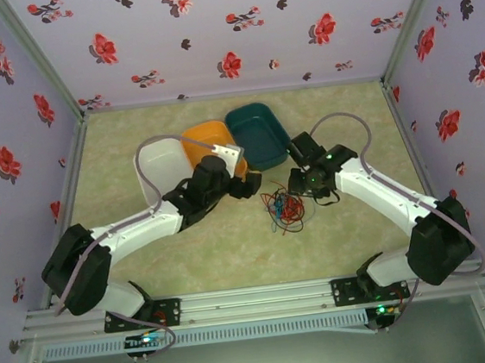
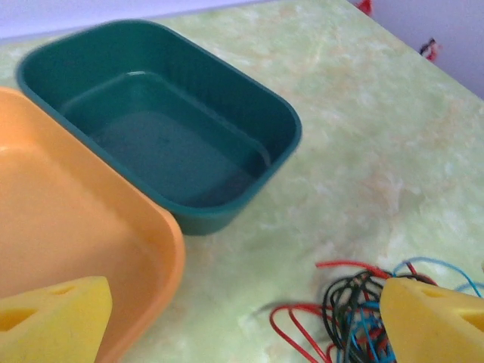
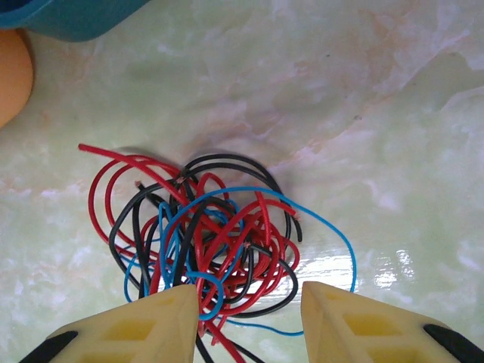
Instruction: Untangle the cables
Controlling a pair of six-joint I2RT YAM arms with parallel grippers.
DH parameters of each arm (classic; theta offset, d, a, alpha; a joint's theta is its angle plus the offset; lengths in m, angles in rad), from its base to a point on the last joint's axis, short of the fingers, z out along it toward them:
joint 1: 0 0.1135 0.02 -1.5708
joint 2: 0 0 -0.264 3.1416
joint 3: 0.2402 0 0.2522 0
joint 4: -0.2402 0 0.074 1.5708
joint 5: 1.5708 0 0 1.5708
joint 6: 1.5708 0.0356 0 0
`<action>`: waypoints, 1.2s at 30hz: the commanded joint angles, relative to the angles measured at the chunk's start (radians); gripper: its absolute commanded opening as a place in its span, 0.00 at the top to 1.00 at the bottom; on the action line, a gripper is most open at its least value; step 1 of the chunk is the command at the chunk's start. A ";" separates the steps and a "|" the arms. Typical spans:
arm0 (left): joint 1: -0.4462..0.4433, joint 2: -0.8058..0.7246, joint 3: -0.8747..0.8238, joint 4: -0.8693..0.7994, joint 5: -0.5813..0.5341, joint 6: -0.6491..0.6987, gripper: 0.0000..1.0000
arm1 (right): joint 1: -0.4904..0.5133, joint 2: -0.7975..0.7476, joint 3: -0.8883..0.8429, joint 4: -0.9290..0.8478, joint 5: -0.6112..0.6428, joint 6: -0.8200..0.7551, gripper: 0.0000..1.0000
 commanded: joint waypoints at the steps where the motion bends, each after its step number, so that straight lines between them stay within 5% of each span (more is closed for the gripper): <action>1: -0.029 0.028 -0.037 0.105 0.022 0.050 0.09 | -0.029 -0.024 0.008 -0.014 0.006 -0.001 0.59; 12: -0.100 0.161 0.074 0.116 0.108 0.238 0.04 | -0.181 -0.191 -0.197 0.135 -0.154 0.080 0.58; 36: -0.113 0.261 0.116 0.094 0.176 0.199 0.04 | -0.220 -0.252 -0.367 0.207 -0.245 0.064 0.59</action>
